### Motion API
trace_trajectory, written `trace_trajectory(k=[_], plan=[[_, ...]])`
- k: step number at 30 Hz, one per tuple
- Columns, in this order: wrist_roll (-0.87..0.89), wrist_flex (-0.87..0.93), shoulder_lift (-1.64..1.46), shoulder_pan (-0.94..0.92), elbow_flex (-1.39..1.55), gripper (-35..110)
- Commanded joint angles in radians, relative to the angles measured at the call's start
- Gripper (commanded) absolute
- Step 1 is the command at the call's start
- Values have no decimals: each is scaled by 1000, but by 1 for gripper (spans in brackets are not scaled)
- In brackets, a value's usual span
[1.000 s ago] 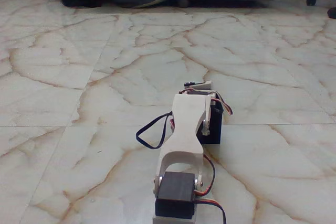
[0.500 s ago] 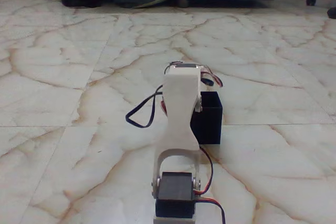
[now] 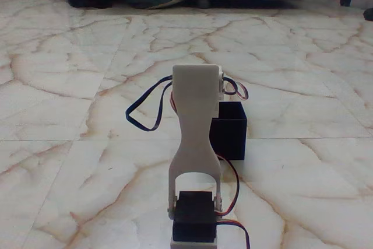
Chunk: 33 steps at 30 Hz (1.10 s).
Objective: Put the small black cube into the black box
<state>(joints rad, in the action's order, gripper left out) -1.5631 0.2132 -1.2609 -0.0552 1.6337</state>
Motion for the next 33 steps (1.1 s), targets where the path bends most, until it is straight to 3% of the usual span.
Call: trace_trajectory(k=[1, 17, 21, 28, 33], plan=[[0, -18, -129, 18, 91, 7], [-14, -117, -770, 31, 876, 7], [-14, -247, -927, 34, 1112, 7], [-12, -288, -1118, 28, 1356, 7], [6, -94, -1154, 17, 1374, 6]])
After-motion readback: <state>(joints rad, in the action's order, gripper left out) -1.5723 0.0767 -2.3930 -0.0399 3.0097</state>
